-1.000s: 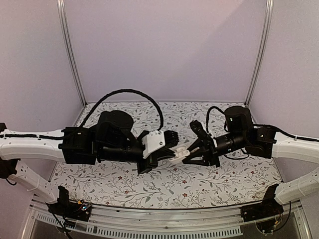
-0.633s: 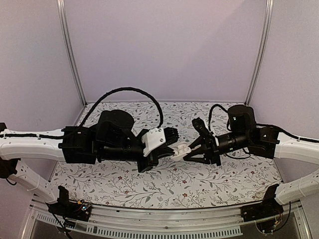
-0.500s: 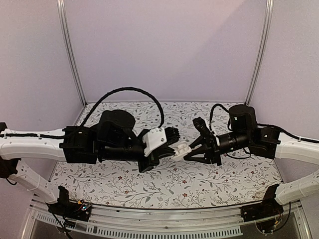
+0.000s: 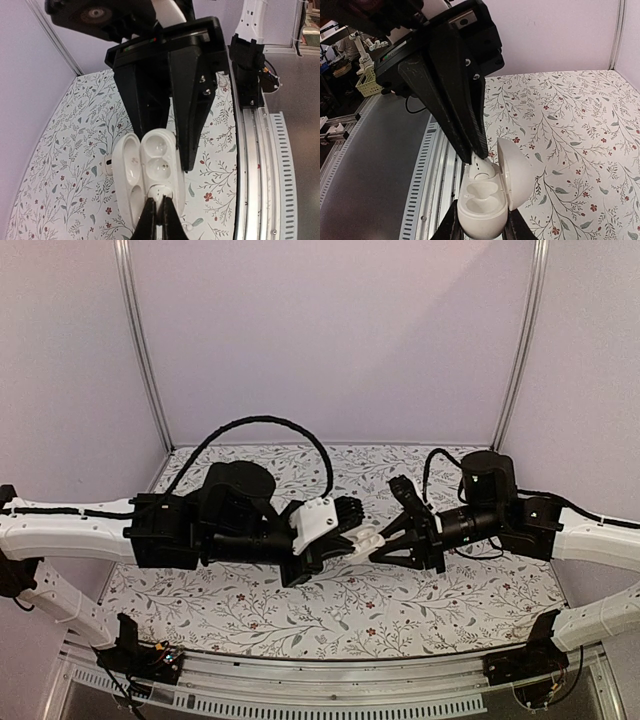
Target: Insert the wireless bluetooth earbuds into the charging case
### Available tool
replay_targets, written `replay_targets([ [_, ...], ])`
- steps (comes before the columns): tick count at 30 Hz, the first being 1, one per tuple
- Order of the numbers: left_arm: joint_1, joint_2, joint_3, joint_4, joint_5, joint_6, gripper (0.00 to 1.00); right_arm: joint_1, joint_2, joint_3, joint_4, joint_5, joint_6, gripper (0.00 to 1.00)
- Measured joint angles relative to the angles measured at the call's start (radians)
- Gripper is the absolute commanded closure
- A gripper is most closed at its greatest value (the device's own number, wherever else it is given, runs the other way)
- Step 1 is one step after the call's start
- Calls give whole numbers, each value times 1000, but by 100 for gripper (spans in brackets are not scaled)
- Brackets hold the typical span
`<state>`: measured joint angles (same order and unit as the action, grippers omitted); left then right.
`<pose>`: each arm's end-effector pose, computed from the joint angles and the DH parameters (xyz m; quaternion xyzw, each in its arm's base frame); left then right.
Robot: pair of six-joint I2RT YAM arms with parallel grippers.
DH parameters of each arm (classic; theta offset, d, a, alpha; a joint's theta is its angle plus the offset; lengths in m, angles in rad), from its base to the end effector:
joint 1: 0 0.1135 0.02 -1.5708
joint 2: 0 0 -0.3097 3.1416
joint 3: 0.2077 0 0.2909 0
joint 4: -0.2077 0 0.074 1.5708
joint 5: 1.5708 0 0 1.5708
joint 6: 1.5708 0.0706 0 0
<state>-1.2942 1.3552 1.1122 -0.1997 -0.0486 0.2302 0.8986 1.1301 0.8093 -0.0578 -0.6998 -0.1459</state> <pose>0.1057 -0.3599 0.3439 0.5740 0.6201 -0.2534 0.4710 0.1487 0.2598 0.3135 -0.5546 0.5778 0.4577 0.3862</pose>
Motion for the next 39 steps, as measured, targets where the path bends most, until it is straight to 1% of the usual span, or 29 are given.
replay_targets([
  [3, 0, 0, 0, 2, 7, -6, 99, 0, -2, -4, 10, -5, 5, 100],
  [7, 0, 0, 0, 4, 21, -19, 88, 0, -8, -11, 23, -7, 15, 100],
  [10, 0, 0, 0, 0, 34, -25, 85, 0, -18, -14, 36, -8, 23, 100],
  [16, 0, -7, 0, -8, 18, -34, 73, 0, -24, -14, 45, -2, 27, 100],
  [20, 0, -44, -5, -9, -5, -32, 71, 0, -24, -14, 63, 3, 27, 100],
  [23, 0, -91, -19, -2, -21, -28, 73, 0, -24, -14, 66, 4, 29, 100],
  [28, 0, -127, -30, 10, -19, -15, 89, 0, -24, -14, 67, 8, 30, 100],
  [31, 0, -120, -31, 6, -8, -12, 93, 0, -24, -14, 67, 11, 32, 100],
  [39, 0, -69, -31, 0, 13, -6, 94, 0, -24, -14, 67, 11, 38, 100],
])
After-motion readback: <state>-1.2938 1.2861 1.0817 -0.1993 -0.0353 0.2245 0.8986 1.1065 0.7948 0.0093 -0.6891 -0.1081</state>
